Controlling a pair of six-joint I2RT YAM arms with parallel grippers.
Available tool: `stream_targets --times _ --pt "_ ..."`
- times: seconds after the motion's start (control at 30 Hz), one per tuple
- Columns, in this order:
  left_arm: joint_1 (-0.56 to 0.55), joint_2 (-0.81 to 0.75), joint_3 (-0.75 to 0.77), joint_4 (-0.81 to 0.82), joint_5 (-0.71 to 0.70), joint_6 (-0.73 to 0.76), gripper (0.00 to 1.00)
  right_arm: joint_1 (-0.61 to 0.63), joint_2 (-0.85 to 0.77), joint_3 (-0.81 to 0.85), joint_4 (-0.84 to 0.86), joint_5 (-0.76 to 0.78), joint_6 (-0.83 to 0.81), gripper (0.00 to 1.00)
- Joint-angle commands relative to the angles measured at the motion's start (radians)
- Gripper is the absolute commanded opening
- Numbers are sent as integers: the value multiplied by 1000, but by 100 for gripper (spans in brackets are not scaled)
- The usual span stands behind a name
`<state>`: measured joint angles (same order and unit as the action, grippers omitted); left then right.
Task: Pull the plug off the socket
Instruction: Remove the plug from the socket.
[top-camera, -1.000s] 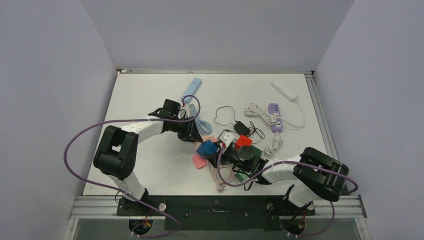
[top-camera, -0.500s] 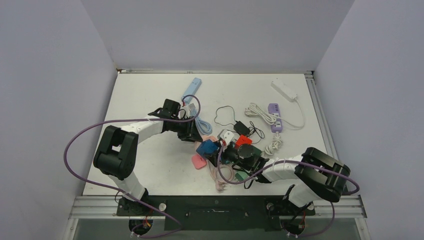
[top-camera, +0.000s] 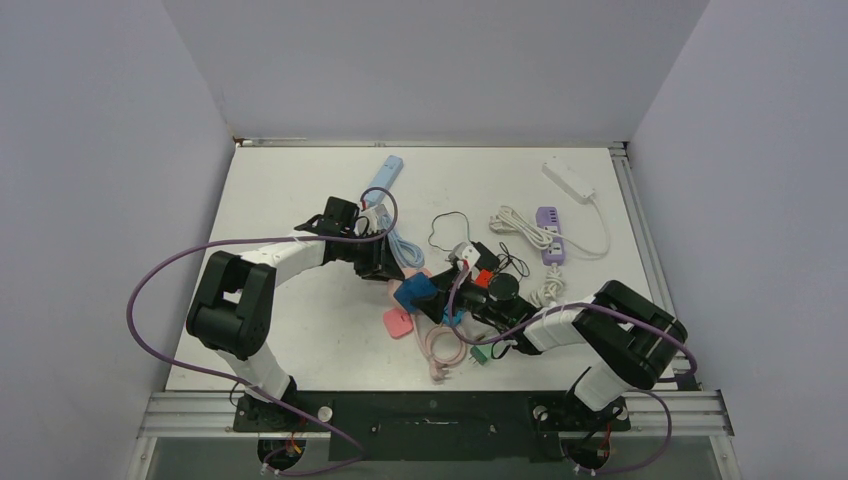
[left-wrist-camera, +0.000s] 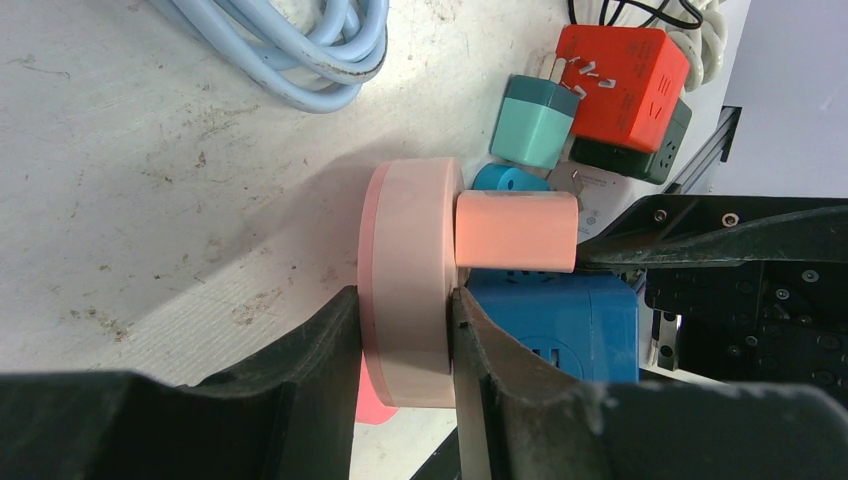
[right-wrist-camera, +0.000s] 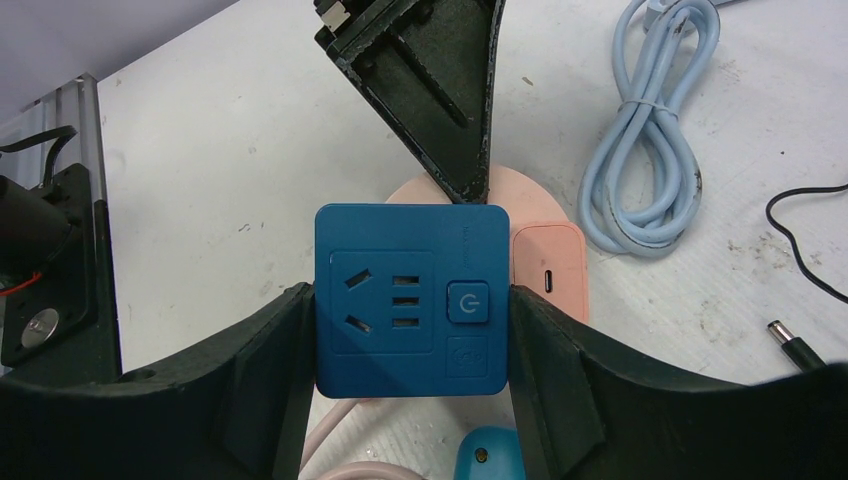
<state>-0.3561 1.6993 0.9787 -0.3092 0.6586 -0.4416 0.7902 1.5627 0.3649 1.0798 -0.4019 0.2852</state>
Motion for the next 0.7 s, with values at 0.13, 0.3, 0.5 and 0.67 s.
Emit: stream_targets --times 0.13,0.3,0.5,0.67 --pt "-4 0 13 -18 -77 82 0 2 -25 28 89 -17 36 5" --pt "-4 14 23 -44 -98 87 0 57 -89 29 -2 86 -61 5" --pt "-4 23 27 -54 -111 90 0 151 -127 51 -104 205 -179 5" --pt "-3 27 30 -60 -117 92 0 200 -133 71 -157 276 -236 5"
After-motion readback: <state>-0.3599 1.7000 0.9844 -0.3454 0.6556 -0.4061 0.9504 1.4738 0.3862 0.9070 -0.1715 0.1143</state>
